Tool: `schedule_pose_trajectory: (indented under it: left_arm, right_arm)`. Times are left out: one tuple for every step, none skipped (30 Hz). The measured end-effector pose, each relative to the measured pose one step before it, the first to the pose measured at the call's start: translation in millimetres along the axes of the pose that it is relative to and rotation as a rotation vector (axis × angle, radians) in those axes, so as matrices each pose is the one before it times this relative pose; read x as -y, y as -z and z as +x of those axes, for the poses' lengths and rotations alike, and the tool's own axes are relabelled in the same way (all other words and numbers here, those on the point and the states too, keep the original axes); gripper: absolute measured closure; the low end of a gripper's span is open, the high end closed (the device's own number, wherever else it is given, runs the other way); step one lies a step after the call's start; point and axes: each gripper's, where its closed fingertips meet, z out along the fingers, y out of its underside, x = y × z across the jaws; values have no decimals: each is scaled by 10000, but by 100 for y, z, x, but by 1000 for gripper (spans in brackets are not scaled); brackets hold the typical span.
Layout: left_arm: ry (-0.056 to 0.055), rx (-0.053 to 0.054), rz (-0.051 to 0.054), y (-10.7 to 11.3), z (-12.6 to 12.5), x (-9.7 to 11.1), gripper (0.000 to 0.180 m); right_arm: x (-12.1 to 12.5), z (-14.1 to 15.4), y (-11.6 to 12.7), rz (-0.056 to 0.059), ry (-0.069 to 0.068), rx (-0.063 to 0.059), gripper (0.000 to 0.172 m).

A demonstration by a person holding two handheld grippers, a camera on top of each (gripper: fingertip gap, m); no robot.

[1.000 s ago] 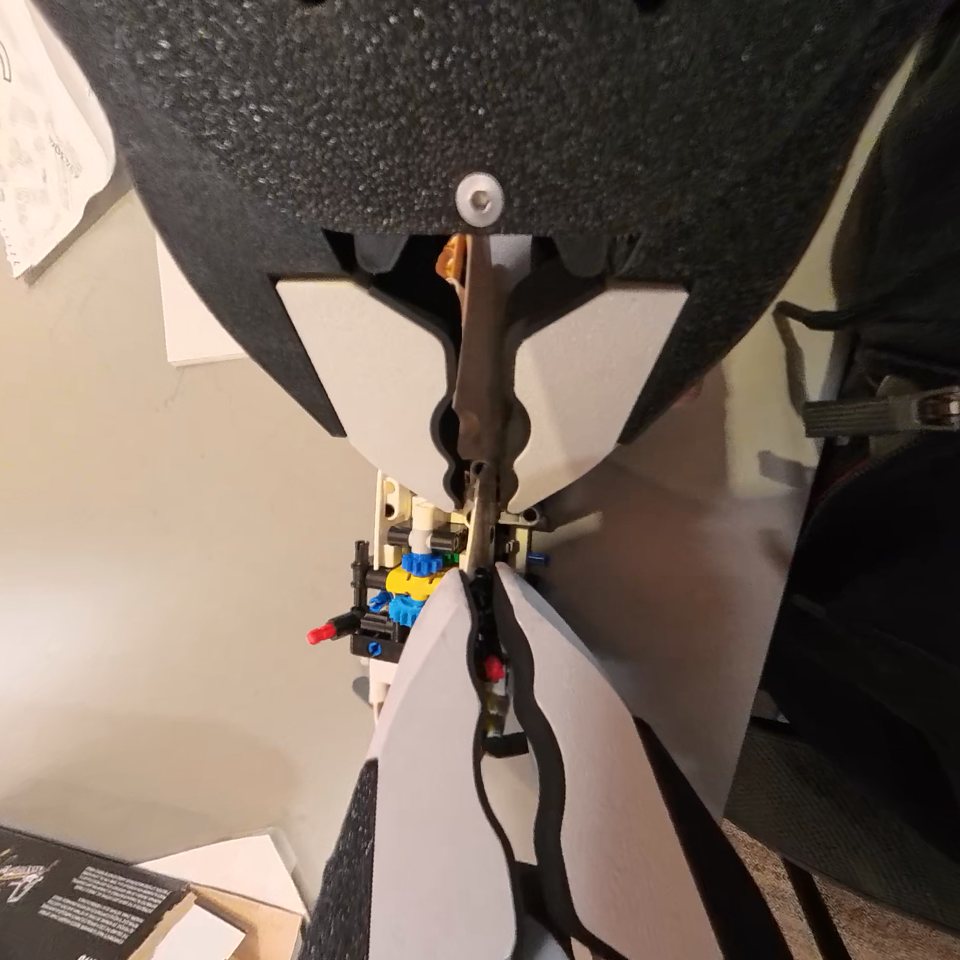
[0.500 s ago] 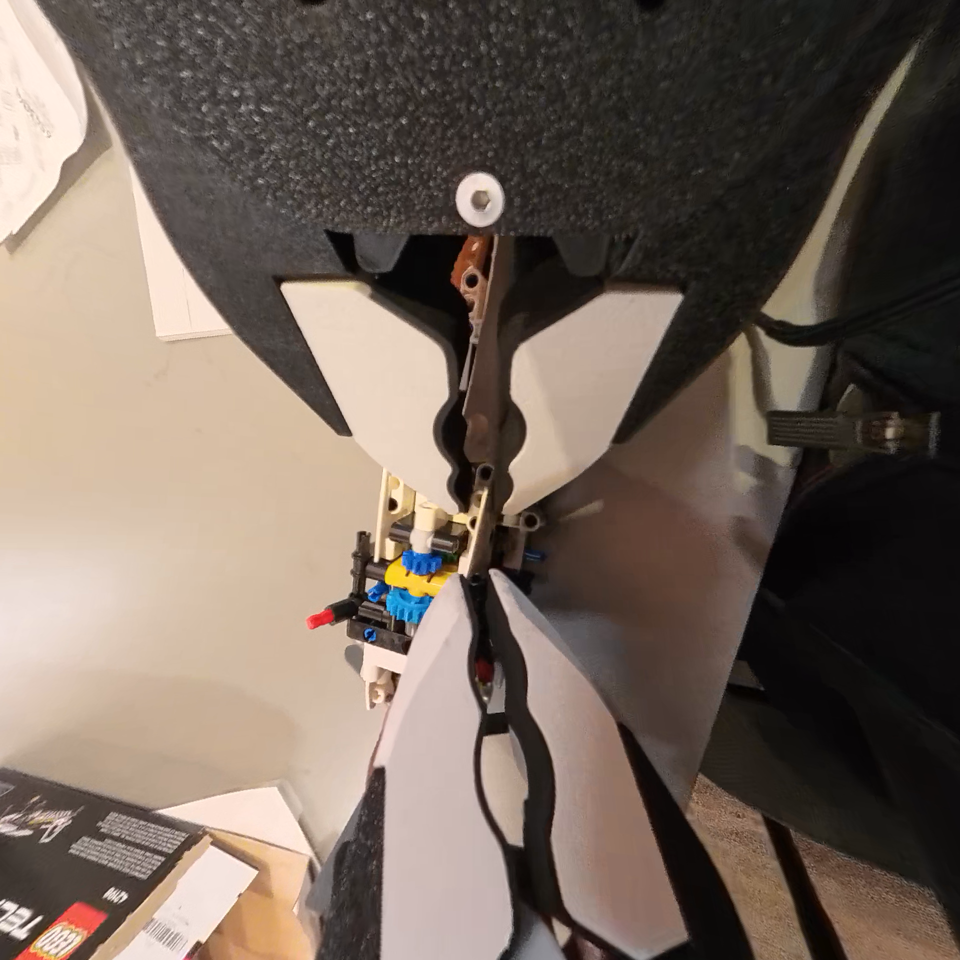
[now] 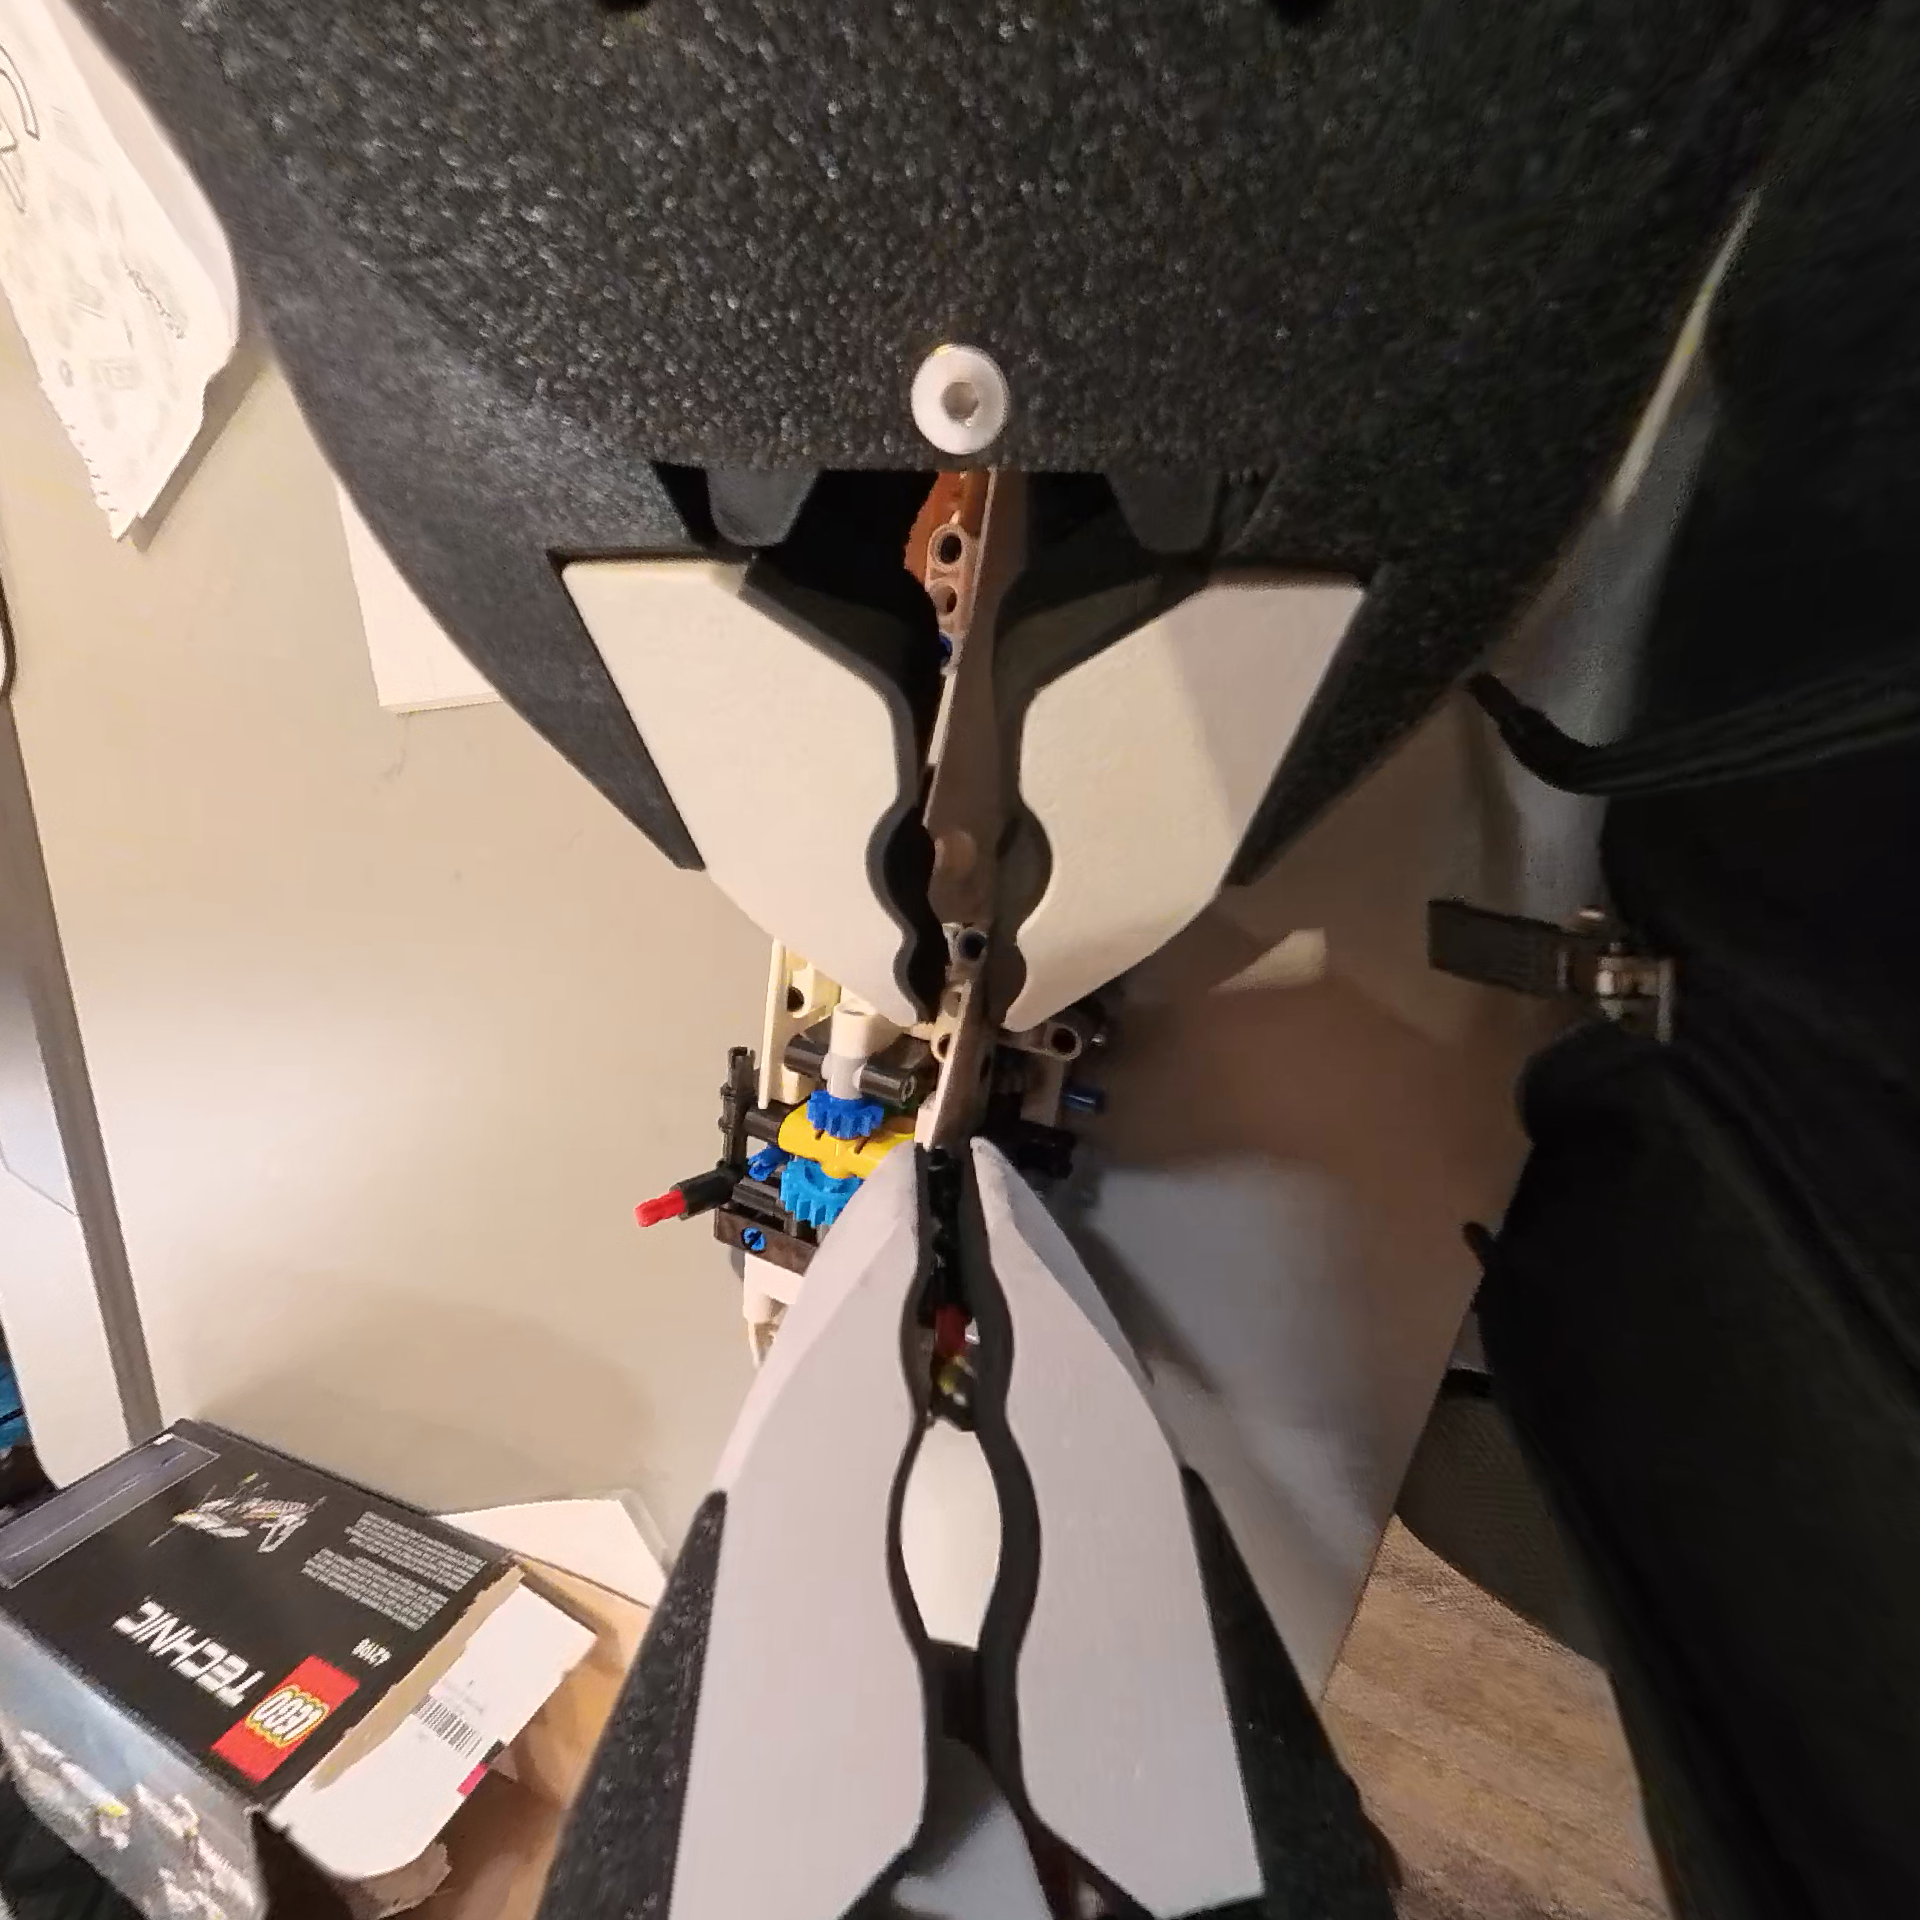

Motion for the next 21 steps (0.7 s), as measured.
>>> schedule_pose_trajectory:
  left_arm:
    - [0,-45,-14,-36,37,67,172]
    - [24,-30,-8,-16,37,49,172]
    - [-15,-42,-17,-2,59,44,172]
    - [-16,-33,-8,9,37,26,172]
    - [-10,-26,-11,4,27,26,172]
    - [-19,-11,14,-4,37,26,172]
    - [4,-13,-16,1,18,8,172]
    - [-41,1,-35,-3,12,8,172]
    - [-16,-30,-20,10,11,18,172]
    - [-8,-46,10,-1,39,28,172]
    - [14,-13,32,-20,6,20,172]
    - [-14,-19,17,8,28,27,172]
    - [-6,4,20,-15,-2,33,172]
    - [43,14,26,-40,-10,38,172]
    - [-42,41,-49,-26,-7,23,172]
    - [-48,25,-97,-19,-17,24,172]
    - [-85,8,-85,-23,-8,14,172]
    - [-50,-41,-23,3,31,37,172]
    - [-31,1,17,-35,-15,39,172]
    - [-45,24,7,-37,-13,42,172]
    - [-22,1,-22,17,-23,-37,172]
  right_arm:
    - [-27,-19,57,53,92,-75,164]
    - [-13,-20,34,55,92,-60,164]
    - [0,-30,34,40,63,-39,164]
    - [13,-16,20,43,44,-38,164]
    - [2,-16,17,39,47,-41,164]
    - [-4,-13,12,21,37,-31,164]
    - [1,-5,3,13,-1,-8,164]
    - [1,6,11,18,-24,18,164]
    - [12,-13,15,38,-9,24,164]
    - [-18,-12,18,20,2,13,164]
    - [-9,-10,13,21,-41,35,165]
    - [-3,-19,11,12,-77,65,164]
    - [-20,-6,-9,-13,-43,59,164]
    - [-35,6,-17,-27,-55,62,164]
    - [-39,19,-43,-87,-136,86,164]
    - [11,31,-13,-105,-26,44,164]
    - [132,-37,30,-43,228,-19,163]
    - [158,-68,-1,-85,259,3,163]
    - [174,13,13,-134,141,38,164]
    - [82,44,7,-165,91,90,165]
    - [-66,41,-28,-173,8,135,164]
